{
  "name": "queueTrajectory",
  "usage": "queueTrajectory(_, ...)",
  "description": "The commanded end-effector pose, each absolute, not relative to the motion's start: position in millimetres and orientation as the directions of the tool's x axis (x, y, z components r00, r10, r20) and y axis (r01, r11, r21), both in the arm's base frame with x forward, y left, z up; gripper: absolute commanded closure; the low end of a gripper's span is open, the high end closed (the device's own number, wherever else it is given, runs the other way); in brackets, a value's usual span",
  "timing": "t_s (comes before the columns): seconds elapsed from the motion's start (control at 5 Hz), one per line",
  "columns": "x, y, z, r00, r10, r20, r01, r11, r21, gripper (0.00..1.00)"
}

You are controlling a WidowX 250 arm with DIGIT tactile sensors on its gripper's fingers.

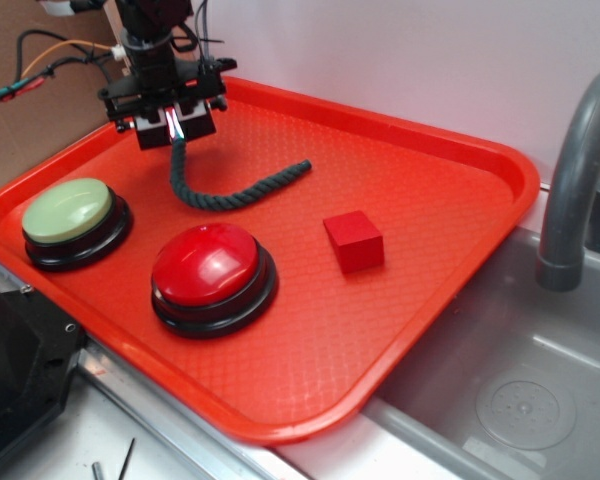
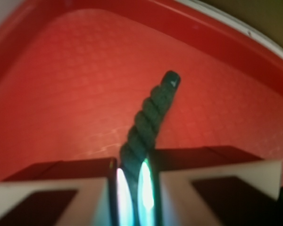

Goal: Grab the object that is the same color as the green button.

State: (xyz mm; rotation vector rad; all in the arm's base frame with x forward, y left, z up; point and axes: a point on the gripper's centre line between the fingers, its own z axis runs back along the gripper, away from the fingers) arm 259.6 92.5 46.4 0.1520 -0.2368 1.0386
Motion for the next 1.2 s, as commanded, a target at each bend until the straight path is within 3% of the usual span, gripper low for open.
queueTrajectory(0.0,276.5,62.9,137.1,0.737,0.649,0.191,-0.649,0.758,-0.068,1.0)
queueTrajectory(0.2,275.4,27.7,177.2,0.854,0.497,0.154,-0.49,0.868,-0.082,1.0)
queueTrajectory(0.4,271.2,5.5,205.1,0.91,0.405,0.088,-0.399,0.913,-0.079,1.0)
queueTrajectory(0.6,265.3,-3.6,223.7,0.925,0.37,0.091,-0.363,0.928,-0.084,1.0)
queueTrajectory(0.8,264.4,-2.8,230.4,0.934,0.351,0.072,-0.346,0.935,-0.074,1.0)
queueTrajectory(1.0,270.7,7.4,222.9,0.913,0.404,0.063,-0.404,0.915,-0.016,1.0)
